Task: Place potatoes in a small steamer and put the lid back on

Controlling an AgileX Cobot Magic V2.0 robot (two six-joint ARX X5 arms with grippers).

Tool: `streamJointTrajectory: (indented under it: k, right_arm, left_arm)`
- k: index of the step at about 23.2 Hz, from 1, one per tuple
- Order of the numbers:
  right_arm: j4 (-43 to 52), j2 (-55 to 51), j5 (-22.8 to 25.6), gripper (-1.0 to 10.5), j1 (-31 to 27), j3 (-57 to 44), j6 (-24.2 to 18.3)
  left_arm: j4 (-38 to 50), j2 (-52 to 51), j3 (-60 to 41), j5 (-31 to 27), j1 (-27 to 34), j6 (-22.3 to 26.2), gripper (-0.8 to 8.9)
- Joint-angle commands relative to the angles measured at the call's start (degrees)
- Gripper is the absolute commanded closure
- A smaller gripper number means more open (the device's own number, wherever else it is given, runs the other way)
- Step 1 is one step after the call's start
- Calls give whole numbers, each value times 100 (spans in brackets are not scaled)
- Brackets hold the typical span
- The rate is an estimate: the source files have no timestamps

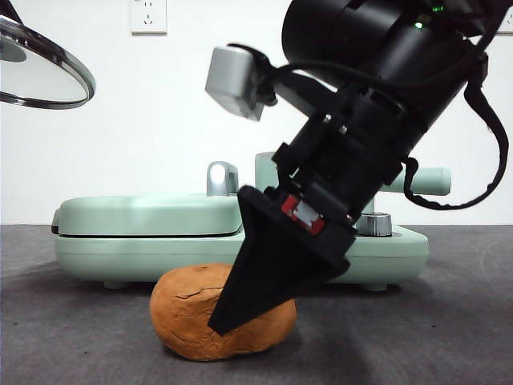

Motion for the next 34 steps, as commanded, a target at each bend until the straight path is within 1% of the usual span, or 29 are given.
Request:
streamJointTrajectory:
  k: [1, 2, 3, 5, 6, 9, 13, 15, 17, 19, 21, 25, 28, 34]
  right_arm:
    - [-2, 90, 11, 713, 74, 98, 20]
    - [-7, 81, 15, 736, 72, 98, 151]
    - [-4, 68, 122, 736, 66, 98, 358]
    - [-31, -24, 310, 736, 57, 101, 640]
    - [-74, -131, 308, 736, 48, 101, 769]
    - [-334, -826, 389, 736, -57, 114, 1320]
    - [-1156, -1904, 1397, 735, -431, 398, 2291]
    - [-1742, -2210, 1613, 735, -730, 765, 2699]
    - [-2304, -2243, 1617, 735, -1054, 1292, 2774]
    - [-2551, -2100, 1615, 735, -1283, 1753, 2771]
    - [-2581, -1904, 1613, 736, -1449, 2109, 2734]
    - [-2562, -1298, 1615, 735, -1770, 2857, 2492]
    - [-2557, -706, 1600, 736, -1930, 3412, 2459]
    - [-2570, 369, 1572, 735, -2114, 4166, 2361]
  left_arm:
    - [173, -2, 79, -2, -13, -17, 803]
    - [173, -2, 79, -2, -13, -17, 803]
    - [173, -2, 79, -2, -13, -17, 804]
    - [168, -2, 79, -2, -13, -17, 803]
    - [168, -2, 79, -2, -13, -17, 803]
    - [173, -2, 79, -2, -13, -15, 804]
    - [170, -2, 79, 0, -13, -17, 804]
    - [162, -2, 79, 0, -13, -20, 804]
    - [149, -2, 79, 0, -13, -20, 804]
    - [133, -2, 79, 0, -13, -20, 803]
    - [136, -2, 79, 0, -13, -20, 804]
    - [133, -2, 79, 0, -13, -20, 803]
    - [133, -2, 79, 0, -13, -20, 804]
    - [133, -2, 79, 0, -13, -20, 803]
